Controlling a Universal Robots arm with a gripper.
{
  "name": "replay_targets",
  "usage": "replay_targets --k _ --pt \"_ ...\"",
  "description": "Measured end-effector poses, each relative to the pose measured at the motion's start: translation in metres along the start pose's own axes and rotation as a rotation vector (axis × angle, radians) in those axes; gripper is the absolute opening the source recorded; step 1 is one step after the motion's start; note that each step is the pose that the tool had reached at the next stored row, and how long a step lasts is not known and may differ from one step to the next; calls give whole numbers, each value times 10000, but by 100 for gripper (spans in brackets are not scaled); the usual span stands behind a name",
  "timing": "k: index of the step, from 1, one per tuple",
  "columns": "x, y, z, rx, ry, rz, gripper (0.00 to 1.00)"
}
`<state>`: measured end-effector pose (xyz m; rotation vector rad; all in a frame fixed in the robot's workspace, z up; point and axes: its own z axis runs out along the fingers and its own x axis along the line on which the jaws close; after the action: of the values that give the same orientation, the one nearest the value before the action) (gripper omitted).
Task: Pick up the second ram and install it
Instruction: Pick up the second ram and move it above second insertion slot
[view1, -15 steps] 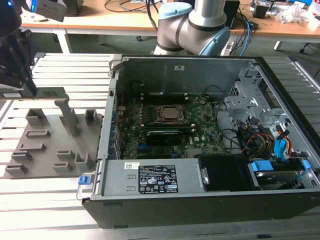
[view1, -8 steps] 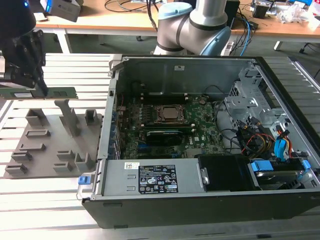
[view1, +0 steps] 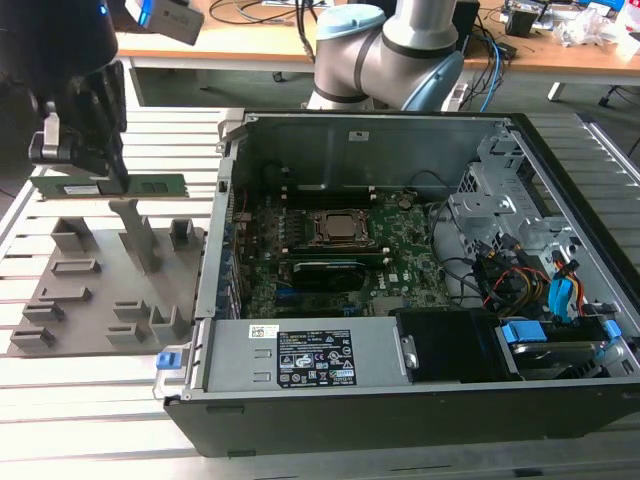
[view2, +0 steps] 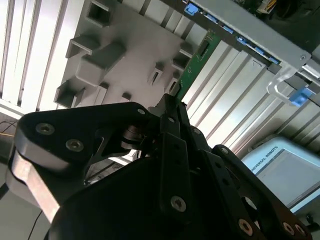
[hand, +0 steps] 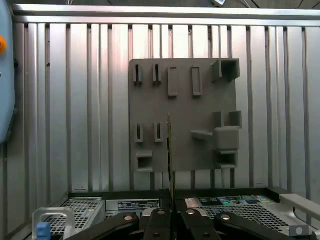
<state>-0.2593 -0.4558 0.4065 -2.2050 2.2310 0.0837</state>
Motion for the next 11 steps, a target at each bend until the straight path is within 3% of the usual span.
replay_targets --k 2,11 --pt "-1 -92 -3 0 0 1 14" --pt "-5 -355 -13 0 0 0 14"
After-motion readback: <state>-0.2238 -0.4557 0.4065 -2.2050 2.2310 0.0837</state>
